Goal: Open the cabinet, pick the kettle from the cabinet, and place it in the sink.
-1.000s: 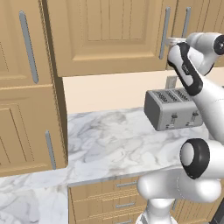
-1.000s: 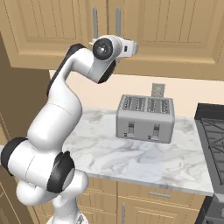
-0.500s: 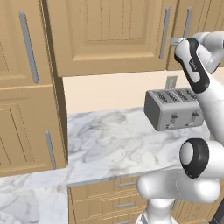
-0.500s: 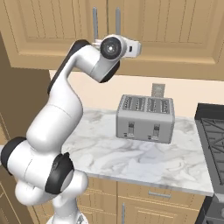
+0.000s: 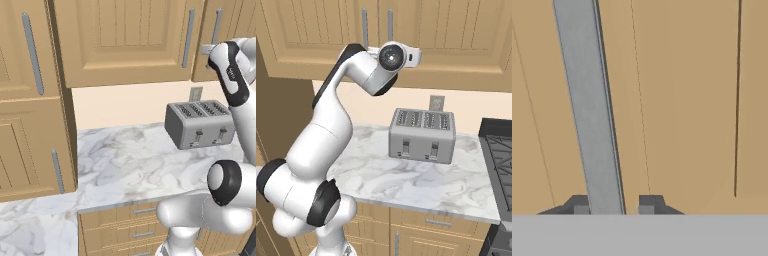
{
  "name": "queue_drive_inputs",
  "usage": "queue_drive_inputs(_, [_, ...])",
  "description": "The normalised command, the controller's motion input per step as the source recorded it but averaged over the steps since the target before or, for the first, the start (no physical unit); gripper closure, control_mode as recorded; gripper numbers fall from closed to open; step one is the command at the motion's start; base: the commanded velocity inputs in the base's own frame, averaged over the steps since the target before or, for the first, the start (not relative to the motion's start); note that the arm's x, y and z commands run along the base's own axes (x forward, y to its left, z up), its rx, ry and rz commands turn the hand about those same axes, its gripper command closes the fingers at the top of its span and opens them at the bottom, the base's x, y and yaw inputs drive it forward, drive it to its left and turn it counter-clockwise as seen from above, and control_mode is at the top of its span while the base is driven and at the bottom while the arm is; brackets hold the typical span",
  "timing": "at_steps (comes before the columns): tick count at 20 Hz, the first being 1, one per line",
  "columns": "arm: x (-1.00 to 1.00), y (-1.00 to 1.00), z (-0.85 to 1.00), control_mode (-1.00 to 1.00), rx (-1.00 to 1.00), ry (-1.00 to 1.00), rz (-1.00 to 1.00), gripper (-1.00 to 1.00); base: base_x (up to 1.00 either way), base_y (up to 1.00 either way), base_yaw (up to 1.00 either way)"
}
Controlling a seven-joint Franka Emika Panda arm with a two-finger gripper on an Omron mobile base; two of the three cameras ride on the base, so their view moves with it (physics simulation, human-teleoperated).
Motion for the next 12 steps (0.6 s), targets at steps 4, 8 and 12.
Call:
queue_drive_inputs(4, [-0.40,-0.85,0.00,-1.00,0.00,0.00,0.03,1.00,0.00,0.00,0.00])
queue_drive_inputs(8, [-0.49,-0.94,0.00,-1.00,0.00,0.00,0.02,1.00,0.00,0.00,0.00])
queue_drive_inputs(12, [-0.47,-0.93,0.00,-1.00,0.00,0.00,0.02,1.00,0.00,0.00,0.00])
